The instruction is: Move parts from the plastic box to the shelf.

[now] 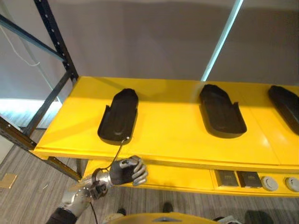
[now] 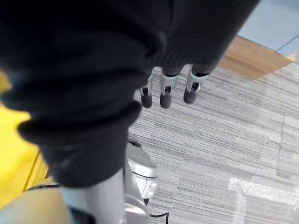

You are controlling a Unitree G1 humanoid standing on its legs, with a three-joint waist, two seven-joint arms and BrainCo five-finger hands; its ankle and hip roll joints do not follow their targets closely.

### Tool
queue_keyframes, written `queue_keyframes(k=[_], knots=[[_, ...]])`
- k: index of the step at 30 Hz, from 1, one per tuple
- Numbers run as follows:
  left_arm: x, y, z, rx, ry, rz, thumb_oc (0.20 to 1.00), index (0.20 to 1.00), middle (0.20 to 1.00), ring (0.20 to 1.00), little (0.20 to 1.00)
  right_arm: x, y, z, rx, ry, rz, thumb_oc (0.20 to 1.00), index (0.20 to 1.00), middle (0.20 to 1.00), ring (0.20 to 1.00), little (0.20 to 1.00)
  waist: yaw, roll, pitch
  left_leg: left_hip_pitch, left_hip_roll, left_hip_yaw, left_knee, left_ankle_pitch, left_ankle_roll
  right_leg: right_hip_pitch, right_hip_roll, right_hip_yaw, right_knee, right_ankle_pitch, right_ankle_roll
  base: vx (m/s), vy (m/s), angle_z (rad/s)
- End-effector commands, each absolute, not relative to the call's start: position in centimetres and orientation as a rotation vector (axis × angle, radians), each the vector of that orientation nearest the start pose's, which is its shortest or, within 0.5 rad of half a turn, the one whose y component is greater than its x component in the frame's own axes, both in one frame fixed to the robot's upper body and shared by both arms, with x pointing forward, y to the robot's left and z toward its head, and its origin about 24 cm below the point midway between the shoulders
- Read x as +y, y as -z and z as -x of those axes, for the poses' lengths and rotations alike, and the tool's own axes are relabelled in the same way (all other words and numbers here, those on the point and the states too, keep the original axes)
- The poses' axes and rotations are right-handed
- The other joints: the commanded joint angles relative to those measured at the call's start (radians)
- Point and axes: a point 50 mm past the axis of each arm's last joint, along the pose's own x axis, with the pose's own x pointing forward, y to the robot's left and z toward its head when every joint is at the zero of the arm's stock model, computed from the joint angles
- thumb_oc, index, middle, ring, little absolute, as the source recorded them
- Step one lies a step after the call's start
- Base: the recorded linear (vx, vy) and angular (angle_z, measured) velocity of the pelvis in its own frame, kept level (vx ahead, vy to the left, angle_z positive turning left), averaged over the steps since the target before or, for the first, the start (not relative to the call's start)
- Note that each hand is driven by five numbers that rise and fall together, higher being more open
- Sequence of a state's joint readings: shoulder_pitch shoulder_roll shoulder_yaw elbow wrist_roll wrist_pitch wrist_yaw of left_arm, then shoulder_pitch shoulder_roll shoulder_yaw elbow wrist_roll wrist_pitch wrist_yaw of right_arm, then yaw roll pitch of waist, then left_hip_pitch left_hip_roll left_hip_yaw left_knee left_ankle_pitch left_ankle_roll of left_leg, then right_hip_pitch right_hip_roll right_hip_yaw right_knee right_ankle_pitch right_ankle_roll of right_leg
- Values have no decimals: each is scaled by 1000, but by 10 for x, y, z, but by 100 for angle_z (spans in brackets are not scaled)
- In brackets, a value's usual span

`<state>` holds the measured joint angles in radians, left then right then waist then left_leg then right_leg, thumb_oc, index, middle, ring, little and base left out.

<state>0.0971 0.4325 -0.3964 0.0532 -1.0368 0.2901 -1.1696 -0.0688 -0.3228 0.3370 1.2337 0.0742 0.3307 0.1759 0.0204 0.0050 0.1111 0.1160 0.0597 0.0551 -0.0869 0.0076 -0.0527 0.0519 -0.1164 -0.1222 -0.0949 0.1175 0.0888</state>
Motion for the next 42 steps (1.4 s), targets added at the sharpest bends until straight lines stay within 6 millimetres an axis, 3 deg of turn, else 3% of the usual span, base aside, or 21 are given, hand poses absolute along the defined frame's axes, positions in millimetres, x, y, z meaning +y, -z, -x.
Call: queue_keyframes(k=[1, 12, 17, 24, 25, 27, 29, 34, 42], knots=[[114, -29, -183, 95, 1434, 886, 200, 200, 200, 200, 200, -253, 151, -113, 1504, -71, 317, 1000, 1000, 1000, 1000, 1000, -11, 35, 38, 7, 25, 48, 0, -16, 4, 68, -15, 6, 16, -59, 23, 0, 0, 0], [145, -28, -185, 53, 1260, 825, 200, 200, 200, 200, 200, -260, 150, -110, 1513, -77, 330, 1000, 1000, 1000, 1000, 1000, 10, 53, 39, 3, 24, 44, 0, -6, 1, 72, -18, -15, 14, -62, 22, 0, 0, 0], [176, -22, -180, 39, 1148, 767, 200, 200, 200, 200, 200, -264, 149, -108, 1518, -102, 361, 1000, 1000, 1000, 1000, 1000, 35, 60, 43, 3, 22, 32, 0, 0, -1, 82, -19, -33, 17, -68, 19, -4, 0, 4], [185, -13, -178, 49, 1047, 778, 200, 200, 200, 200, 200, -263, 148, -110, 1518, -94, 351, 1000, 1000, 1000, 1000, 1000, 52, 59, 45, 2, 24, 27, 0, 5, -5, 87, -18, -47, 18, -71, 19, -10, -3, 8], [187, -7, -179, 72, 974, 767, 1000, 1000, 1000, 1000, 1000, -262, 149, -109, 1521, -81, 331, 1000, 1000, 1000, 1000, 1000, 57, 58, 45, 2, 23, 24, 0, 5, -5, 90, -19, -53, 16, -71, 19, -7, -9, 5], [189, -4, -178, 73, 953, 756, 1000, 1000, 1000, 1000, 1000, -262, 149, -108, 1522, -77, 324, 1000, 1000, 1000, 1000, 1000, 58, 57, 45, 3, 23, 24, 0, 5, -5, 90, -19, -55, 16, -71, 19, -4, -5, 2], [195, 2, -178, 67, 869, 746, 200, 200, 200, 200, 200, -261, 150, -107, 1520, -69, 317, 1000, 1000, 1000, 1000, 1000, 63, 55, 46, 2, 22, 23, 0, 7, -7, 91, -19, -60, 16, -71, 18, 0, 0, 0], [207, 3, -182, 27, 736, 665, 200, 200, 200, 200, 200, -259, 151, -105, 1520, -59, 296, 1000, 1000, 1000, 1000, 1000, 76, 51, 47, 0, 19, 17, 0, 10, -7, 93, -19, -72, 15, -69, 16, -9, -5, 3], [213, -28, -202, -86, 610, 483, 200, 200, 200, 200, 200, -253, 155, -99, 1517, -31, 253, 1000, 1000, 1000, 1000, 1000, 90, 43, 43, -4, 15, 10, 0, 11, -8, 96, -18, -87, 13, -69, 14, -9, -14, 8]])
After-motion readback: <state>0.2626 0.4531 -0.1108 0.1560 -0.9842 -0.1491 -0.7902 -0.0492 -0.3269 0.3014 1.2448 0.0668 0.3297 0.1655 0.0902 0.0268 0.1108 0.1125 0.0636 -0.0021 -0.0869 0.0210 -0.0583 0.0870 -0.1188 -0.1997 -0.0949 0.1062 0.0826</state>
